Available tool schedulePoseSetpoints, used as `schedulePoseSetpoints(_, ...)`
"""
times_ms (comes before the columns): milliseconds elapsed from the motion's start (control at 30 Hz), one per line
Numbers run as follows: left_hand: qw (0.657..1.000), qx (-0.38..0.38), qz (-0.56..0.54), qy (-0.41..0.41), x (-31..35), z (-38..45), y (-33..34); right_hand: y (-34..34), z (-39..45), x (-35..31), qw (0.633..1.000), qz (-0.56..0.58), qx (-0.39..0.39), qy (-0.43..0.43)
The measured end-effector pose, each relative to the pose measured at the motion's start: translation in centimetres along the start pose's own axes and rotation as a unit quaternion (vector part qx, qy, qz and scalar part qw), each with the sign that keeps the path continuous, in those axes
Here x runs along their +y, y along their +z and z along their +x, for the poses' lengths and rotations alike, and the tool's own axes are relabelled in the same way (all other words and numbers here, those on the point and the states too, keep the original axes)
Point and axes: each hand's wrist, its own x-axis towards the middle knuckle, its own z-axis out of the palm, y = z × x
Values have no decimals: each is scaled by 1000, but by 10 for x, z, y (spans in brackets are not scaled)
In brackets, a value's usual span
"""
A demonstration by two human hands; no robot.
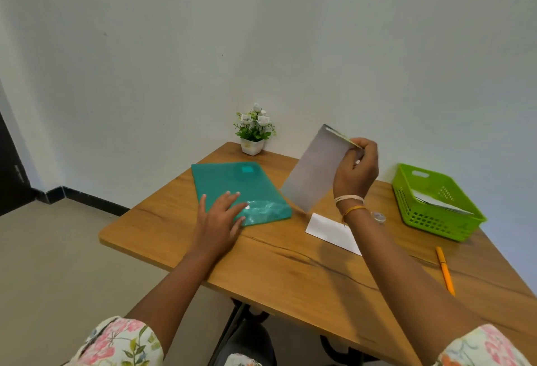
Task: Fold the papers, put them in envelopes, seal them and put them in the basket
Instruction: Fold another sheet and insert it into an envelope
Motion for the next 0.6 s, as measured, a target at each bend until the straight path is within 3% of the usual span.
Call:
schedulePoseSetpoints(133,995,-94,18,0,0,1,-4,-11,-22,3,995,-6,-92,-39)
schedulePoseSetpoints(267,991,-99,66,-63,1,-1,-3,-25,-43,14,974,-70,-202,-80)
schedulePoseSetpoints(500,978,-95,109,-151,6,-6,-4,-51,-96,46,889,-150,-429,61)
schedulePoseSetpoints(600,986,-48,102,-122,6,-5,-2,-57,-107,56,844,-198,-496,60)
